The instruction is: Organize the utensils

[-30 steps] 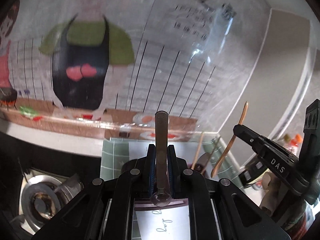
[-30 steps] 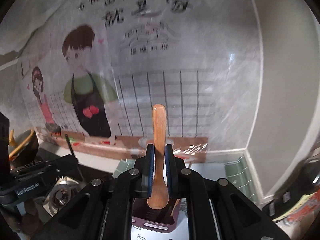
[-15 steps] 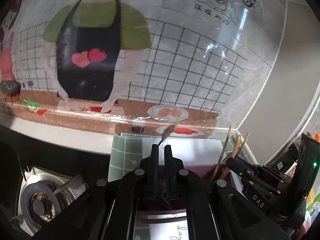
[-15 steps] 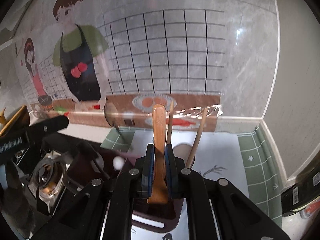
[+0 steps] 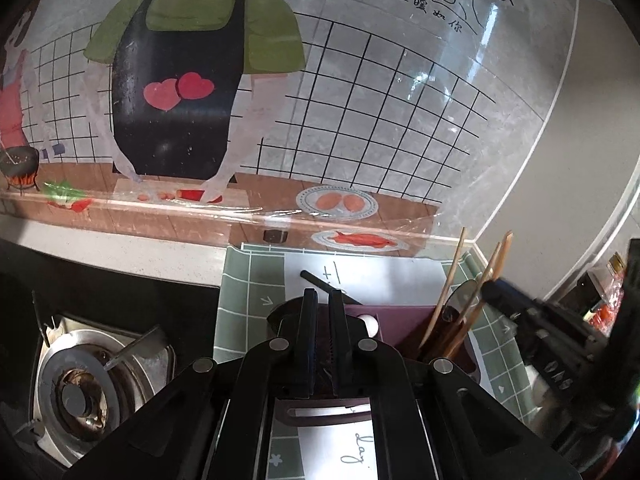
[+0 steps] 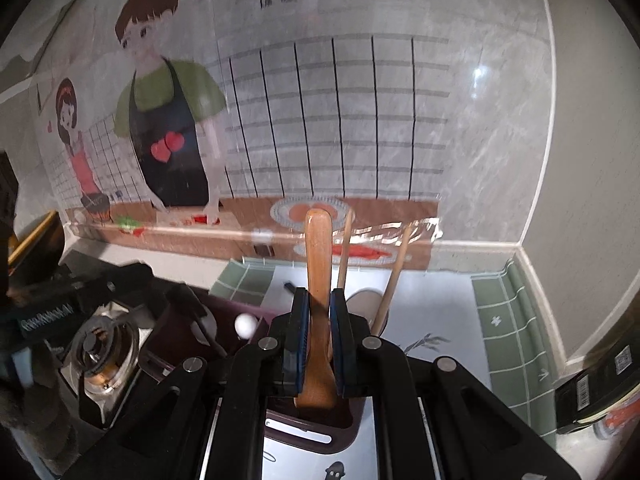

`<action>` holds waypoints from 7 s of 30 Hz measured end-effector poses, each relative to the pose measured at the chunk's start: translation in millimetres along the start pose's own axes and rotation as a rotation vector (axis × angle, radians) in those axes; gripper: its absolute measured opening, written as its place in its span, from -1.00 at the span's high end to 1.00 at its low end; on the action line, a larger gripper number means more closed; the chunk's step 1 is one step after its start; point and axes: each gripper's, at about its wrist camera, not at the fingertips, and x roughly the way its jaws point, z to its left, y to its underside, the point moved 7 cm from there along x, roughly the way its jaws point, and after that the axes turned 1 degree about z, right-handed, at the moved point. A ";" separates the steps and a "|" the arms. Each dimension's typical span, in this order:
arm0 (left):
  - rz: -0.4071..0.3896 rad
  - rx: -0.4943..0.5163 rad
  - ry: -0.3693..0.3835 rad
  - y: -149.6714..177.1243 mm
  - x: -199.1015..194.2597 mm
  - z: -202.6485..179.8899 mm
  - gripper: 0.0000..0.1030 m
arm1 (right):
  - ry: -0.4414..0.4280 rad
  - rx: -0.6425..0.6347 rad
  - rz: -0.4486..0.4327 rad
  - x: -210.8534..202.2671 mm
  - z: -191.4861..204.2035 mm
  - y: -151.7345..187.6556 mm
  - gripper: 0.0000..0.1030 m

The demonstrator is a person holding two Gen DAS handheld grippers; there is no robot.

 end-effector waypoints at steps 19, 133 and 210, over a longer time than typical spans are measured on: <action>0.186 -0.058 0.131 19.9 -15.8 -14.3 0.87 | -0.037 0.076 0.391 -65.3 -48.5 107.6 0.76; 0.666 0.018 0.067 251.8 -48.6 -53.2 0.83 | 0.129 -0.013 0.662 16.6 -57.8 179.3 0.84; -0.312 -0.050 0.086 -39.0 -90.4 -14.6 0.76 | -0.078 0.150 -0.191 -77.3 4.0 -42.6 0.84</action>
